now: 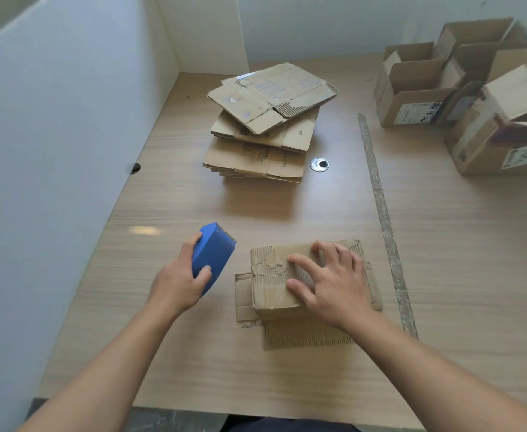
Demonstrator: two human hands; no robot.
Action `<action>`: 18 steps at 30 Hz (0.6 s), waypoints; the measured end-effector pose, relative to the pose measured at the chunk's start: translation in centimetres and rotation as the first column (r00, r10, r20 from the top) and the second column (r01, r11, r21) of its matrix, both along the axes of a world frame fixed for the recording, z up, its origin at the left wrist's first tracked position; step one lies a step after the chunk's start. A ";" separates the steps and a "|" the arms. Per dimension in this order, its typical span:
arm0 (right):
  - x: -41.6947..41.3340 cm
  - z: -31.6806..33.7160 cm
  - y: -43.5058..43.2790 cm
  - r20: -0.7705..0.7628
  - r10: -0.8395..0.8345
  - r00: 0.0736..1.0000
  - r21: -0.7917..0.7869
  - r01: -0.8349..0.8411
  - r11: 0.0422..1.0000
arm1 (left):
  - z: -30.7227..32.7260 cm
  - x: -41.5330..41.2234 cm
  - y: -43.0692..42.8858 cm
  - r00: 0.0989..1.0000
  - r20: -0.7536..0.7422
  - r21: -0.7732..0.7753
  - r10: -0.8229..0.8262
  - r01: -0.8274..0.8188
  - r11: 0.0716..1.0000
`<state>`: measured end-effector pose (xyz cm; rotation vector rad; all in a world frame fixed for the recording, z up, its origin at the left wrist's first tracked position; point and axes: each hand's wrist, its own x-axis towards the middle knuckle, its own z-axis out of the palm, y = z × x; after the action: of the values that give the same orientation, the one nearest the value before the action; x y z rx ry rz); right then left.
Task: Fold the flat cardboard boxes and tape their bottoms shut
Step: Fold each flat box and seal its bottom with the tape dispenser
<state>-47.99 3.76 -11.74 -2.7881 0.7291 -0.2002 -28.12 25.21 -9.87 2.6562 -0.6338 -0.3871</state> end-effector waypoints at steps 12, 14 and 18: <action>-2.2 1.7 -2.7 0.359 -0.066 0.931 0.651 -0.199 0.733 | 4.2 -4.5 -3.2 0.604 0.381 -0.006 -0.700 0.759 0.651; -2.4 1.9 -3.1 0.399 -0.064 0.915 0.655 -0.236 0.718 | 4.0 -4.7 -3.8 0.560 0.382 0.020 -0.735 0.791 0.612; -2.1 1.4 -3.0 0.398 -0.084 0.914 0.650 -0.216 0.729 | 4.2 -5.2 -4.7 0.509 0.352 0.071 -0.785 0.822 0.565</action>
<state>-50.10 0.79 -10.30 -1.9601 0.4600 -0.3884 -33.30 20.47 -5.66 2.1416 -1.9801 -0.0900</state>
